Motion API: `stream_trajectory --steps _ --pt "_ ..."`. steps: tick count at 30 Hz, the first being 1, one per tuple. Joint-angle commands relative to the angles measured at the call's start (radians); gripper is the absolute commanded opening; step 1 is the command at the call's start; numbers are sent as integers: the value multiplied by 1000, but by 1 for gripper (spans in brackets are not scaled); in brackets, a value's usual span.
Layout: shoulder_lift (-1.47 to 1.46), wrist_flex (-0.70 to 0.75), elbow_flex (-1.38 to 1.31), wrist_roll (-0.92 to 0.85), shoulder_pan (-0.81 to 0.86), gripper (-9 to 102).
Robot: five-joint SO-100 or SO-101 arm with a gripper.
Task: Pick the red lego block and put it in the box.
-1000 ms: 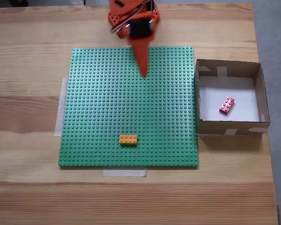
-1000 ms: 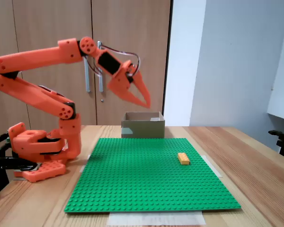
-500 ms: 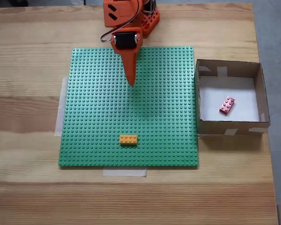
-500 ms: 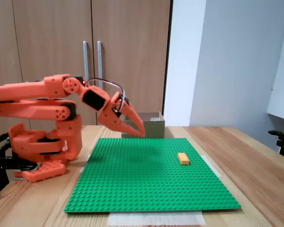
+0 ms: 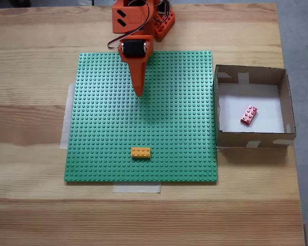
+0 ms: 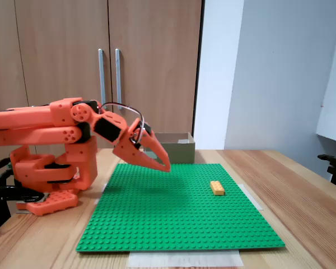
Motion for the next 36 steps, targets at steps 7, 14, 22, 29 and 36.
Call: stream_trajectory --steps 7,14,22,29,36 --pt "38 58 31 -17 -5 -1" --pt "40 89 34 -41 -12 -1" --pt "40 92 34 -61 -25 -1" --pt "40 92 34 -63 -25 -1" --pt "40 92 34 -63 -25 -1"
